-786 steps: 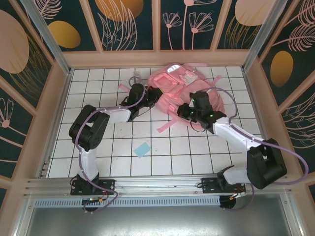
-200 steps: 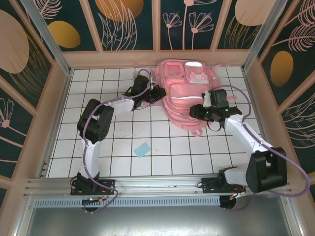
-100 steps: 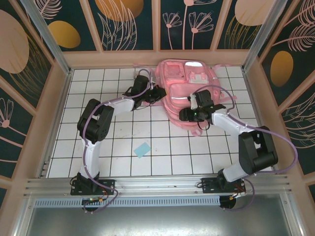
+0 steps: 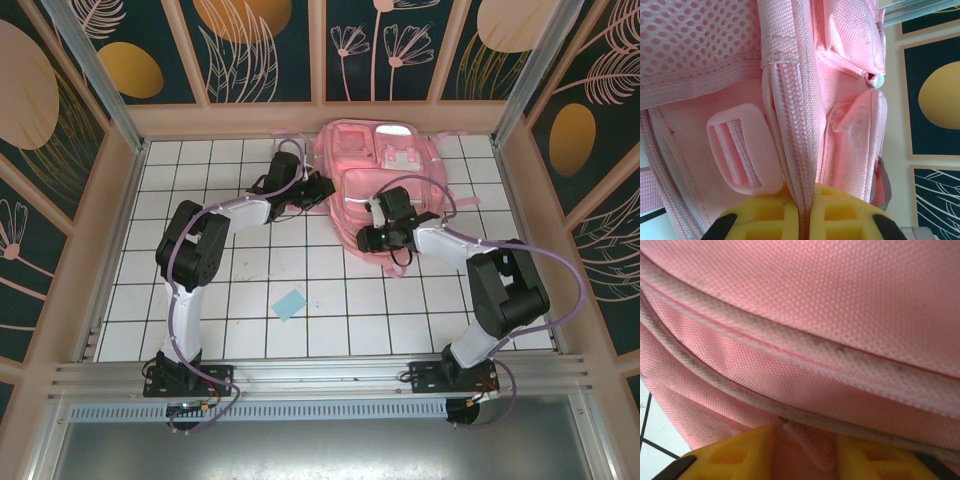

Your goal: Pack the student bag

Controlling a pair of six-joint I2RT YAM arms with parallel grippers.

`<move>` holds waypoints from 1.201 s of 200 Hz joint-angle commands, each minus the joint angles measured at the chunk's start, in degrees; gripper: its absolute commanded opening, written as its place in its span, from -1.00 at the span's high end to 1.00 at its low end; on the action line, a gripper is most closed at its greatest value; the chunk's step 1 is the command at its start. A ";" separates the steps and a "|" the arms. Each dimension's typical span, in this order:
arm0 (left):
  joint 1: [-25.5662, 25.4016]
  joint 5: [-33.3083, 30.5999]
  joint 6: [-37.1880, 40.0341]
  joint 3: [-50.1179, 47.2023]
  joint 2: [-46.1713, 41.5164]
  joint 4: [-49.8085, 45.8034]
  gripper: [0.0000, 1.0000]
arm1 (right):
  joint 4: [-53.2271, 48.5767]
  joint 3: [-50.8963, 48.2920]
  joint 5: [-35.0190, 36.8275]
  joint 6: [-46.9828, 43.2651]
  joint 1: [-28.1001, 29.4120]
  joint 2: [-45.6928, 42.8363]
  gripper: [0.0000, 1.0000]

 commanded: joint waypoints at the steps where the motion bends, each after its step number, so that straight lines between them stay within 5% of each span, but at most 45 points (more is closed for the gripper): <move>1: 0.13 2.79 0.02 1.58 -0.96 2.40 0.82 | 4.83 1.58 3.41 -2.14 1.18 1.92 0.32; 38: 0.20 3.32 -1.17 0.22 -0.93 4.02 0.82 | 6.13 2.50 5.85 -1.50 1.89 2.87 1.00; 117: 3.63 1.18 3.57 5.71 3.10 -1.90 0.82 | -2.58 0.63 -9.46 4.61 -1.80 -7.07 1.00; 192: 4.43 0.28 5.78 24.46 13.88 -8.83 0.79 | 4.18 -4.04 -21.63 13.19 -2.35 -7.66 1.00; 200: 4.41 -0.01 6.22 26.49 14.75 -10.39 0.64 | 4.88 -3.97 -22.24 14.05 -2.30 -7.33 1.00; 219: 4.35 0.18 6.92 28.54 15.00 -14.43 -0.16 | 7.84 -4.32 -22.79 16.59 -2.33 -6.14 1.00; 240: 4.43 -0.14 6.29 19.83 9.10 -12.48 -0.80 | 13.06 -3.65 -24.13 20.08 -2.44 -3.65 1.00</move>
